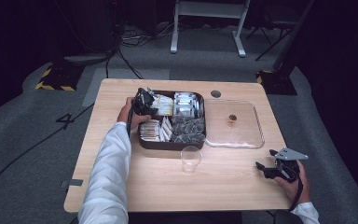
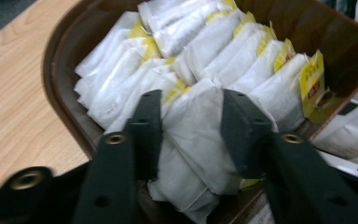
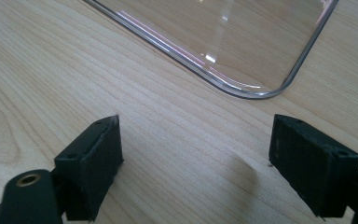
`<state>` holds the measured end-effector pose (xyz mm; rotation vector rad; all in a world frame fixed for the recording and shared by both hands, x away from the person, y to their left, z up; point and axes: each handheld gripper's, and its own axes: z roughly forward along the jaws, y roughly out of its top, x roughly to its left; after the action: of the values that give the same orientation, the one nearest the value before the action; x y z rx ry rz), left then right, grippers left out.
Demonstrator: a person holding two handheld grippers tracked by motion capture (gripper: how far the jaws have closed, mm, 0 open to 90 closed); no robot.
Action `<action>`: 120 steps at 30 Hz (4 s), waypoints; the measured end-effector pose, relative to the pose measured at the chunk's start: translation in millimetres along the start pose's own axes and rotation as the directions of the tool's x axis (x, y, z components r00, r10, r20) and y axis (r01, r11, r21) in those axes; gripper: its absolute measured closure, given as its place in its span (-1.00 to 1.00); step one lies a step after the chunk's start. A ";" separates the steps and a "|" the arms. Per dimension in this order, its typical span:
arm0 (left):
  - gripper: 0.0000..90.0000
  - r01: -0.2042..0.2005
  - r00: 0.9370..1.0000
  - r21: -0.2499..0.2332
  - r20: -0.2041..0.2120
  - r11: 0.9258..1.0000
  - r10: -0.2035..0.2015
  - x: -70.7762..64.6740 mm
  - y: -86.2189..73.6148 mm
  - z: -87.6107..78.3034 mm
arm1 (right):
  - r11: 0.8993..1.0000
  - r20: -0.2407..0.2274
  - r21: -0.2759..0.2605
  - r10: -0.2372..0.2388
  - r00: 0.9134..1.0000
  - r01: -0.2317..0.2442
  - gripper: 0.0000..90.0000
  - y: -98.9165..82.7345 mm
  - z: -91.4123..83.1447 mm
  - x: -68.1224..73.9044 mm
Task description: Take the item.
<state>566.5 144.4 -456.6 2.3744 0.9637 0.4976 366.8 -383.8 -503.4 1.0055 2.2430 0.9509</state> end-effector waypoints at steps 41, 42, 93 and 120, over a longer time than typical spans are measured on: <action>0.94 -0.026 0.998 -0.180 0.051 0.983 0.036 -1.6 5.1 -43.0 | 1.000 -0.004 0.003 0.006 1.000 -0.006 -0.61 0.1 0.2 -0.8; 0.93 -0.030 0.998 -0.177 0.047 0.984 0.039 -2.1 5.6 -41.8 | 1.000 -0.004 0.004 0.005 1.000 -0.005 -0.61 0.1 0.2 -0.9; 0.98 -0.110 0.993 -0.167 0.030 0.980 0.117 -12.6 4.9 -30.5 | 1.000 0.000 0.000 0.000 1.000 0.000 -0.61 0.0 0.0 0.0; 1.00 -0.123 0.988 -0.342 0.045 0.932 0.147 -21.9 18.7 -106.5 | 1.000 -0.004 0.004 0.005 1.000 -0.005 -0.61 0.1 0.2 -0.9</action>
<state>507.3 152.4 -363.8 2.1368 0.6272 0.5775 367.5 -384.4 -503.3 1.0126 2.2474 0.9526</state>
